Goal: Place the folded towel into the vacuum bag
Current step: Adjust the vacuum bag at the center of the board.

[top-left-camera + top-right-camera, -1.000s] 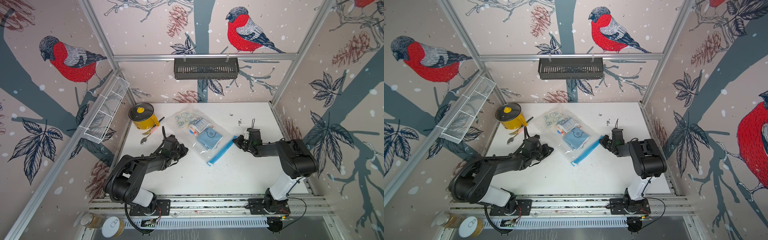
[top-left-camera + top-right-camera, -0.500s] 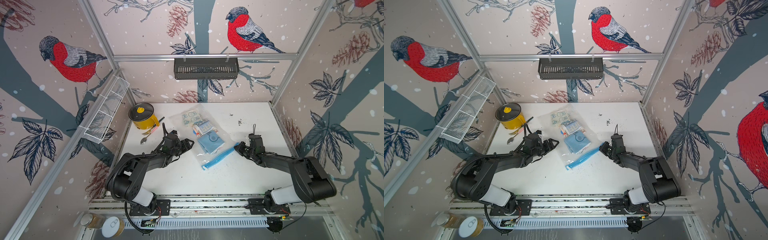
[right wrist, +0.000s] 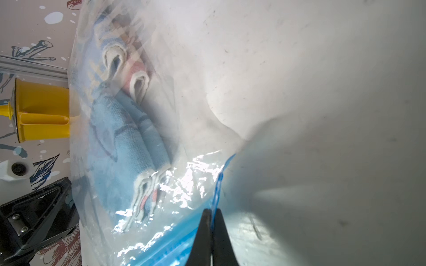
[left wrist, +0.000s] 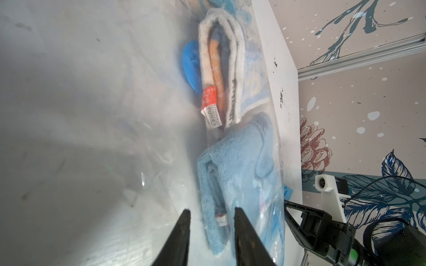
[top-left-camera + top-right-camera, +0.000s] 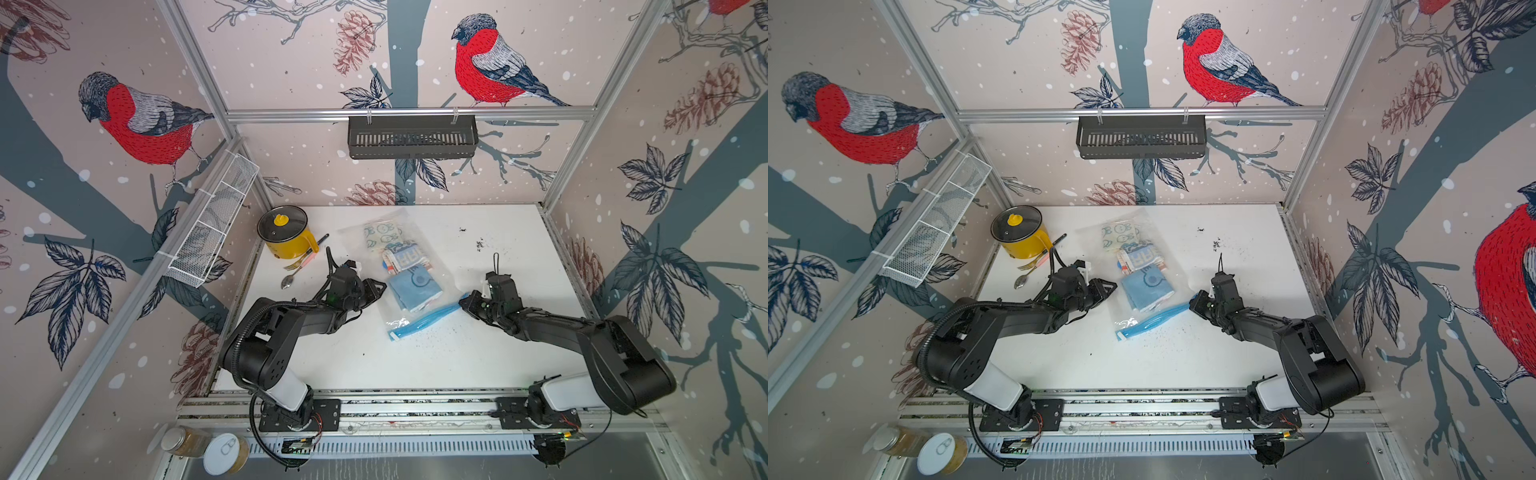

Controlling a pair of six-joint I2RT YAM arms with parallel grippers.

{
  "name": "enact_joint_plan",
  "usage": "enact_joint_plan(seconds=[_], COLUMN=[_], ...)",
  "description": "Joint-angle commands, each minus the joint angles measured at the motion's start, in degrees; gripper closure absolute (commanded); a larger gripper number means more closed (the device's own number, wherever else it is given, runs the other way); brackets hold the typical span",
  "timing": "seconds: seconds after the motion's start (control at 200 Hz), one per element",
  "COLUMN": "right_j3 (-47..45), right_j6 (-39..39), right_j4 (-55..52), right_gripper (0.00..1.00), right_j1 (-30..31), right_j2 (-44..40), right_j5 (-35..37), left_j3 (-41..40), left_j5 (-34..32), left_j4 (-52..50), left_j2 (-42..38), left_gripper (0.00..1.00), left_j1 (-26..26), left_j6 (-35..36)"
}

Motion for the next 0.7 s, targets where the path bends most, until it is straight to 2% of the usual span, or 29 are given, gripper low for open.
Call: enact_joint_plan(seconds=[0.0, 0.125, 0.265, 0.54, 0.655, 0.695], right_j3=[-0.17, -0.36, -0.17, 0.87, 0.84, 0.86], right_j6=[0.80, 1.35, 1.28, 0.39, 0.45, 0.46], right_j4=[-0.17, -0.27, 0.94, 1.00, 1.18, 1.24], right_gripper=[0.93, 0.92, 0.93, 0.93, 0.92, 0.92], right_j1=[-0.74, -2.77, -5.43, -6.43, -6.41, -6.43], right_j2=[0.17, 0.78, 1.87, 3.43, 3.40, 3.28], right_j5=[1.37, 1.93, 0.10, -1.14, -1.64, -1.60], left_j3=[0.30, 0.63, 1.02, 1.41, 0.95, 0.77], left_j5=[-1.51, -2.21, -2.14, -1.55, -1.12, -1.45], left_j4=[1.33, -0.01, -0.39, -1.71, -5.14, -7.05], left_j2=[-0.33, 0.15, 0.86, 1.27, 0.07, -0.66], left_gripper=[0.81, 1.00, 1.00, 1.00, 0.51, 0.40], left_j1=[0.09, 0.07, 0.09, 0.09, 0.09, 0.09], left_j6=[0.23, 0.69, 1.11, 1.82, 1.40, 1.71])
